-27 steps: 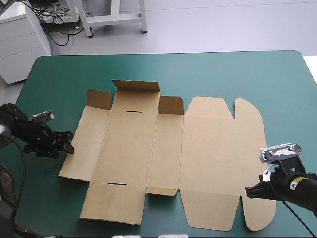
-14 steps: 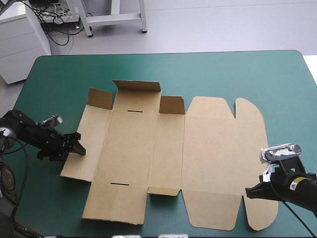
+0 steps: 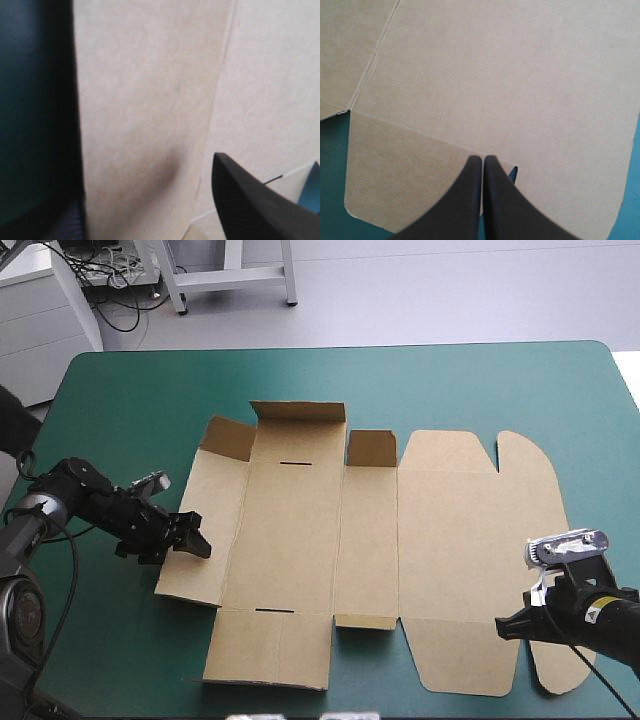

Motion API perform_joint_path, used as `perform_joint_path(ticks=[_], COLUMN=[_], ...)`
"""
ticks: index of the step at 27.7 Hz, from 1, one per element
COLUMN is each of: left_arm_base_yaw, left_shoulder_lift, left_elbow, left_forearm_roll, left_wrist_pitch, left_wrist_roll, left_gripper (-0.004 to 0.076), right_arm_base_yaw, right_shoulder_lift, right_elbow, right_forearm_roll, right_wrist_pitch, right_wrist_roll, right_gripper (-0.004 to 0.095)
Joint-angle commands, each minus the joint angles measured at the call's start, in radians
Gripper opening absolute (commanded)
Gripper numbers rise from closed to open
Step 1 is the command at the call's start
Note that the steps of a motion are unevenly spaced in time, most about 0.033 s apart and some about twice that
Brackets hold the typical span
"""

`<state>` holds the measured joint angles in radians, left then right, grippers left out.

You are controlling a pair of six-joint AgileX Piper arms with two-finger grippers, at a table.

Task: Fold the box

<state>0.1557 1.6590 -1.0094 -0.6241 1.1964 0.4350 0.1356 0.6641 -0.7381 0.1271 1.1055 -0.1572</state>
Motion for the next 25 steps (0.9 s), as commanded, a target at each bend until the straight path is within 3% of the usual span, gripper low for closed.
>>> perform_joint_path(ticks=[1, 13, 16, 20, 25], left_arm_base_yaw=[-0.030, -0.069, -0.069, -0.069, -0.069], left_shoulder_lift=[-0.060, -0.115, -0.128, -0.132, -0.132], left_elbow=[-0.017, -0.017, -0.017, -0.017, -0.017], left_forearm_roll=[-0.117, -0.162, -0.133, -0.083, -0.067], left_wrist_pitch=[0.112, 0.112, 0.112, 0.112, 0.110], left_wrist_roll=[-0.011, -0.066, -0.102, -0.121, -0.132], left_gripper=[0.0430, 0.0412, 0.0292, -0.0034, -0.0032], right_arm_base_yaw=[-0.007, -0.007, -0.007, -0.007, -0.007], right_shoulder_lift=[-0.002, -0.002, -0.002, -0.002, -0.002], right_elbow=[-0.023, -0.023, -0.023, -0.023, -0.023], right_forearm_roll=[0.006, 0.006, 0.006, 0.006, 0.006], right_wrist_pitch=[-0.047, -0.051, -0.051, -0.051, -0.051], right_wrist_roll=[-0.010, -0.010, -0.010, -0.010, -0.010], right_gripper=[-0.0004, -0.0004, -0.0004, -0.0004, -0.0004])
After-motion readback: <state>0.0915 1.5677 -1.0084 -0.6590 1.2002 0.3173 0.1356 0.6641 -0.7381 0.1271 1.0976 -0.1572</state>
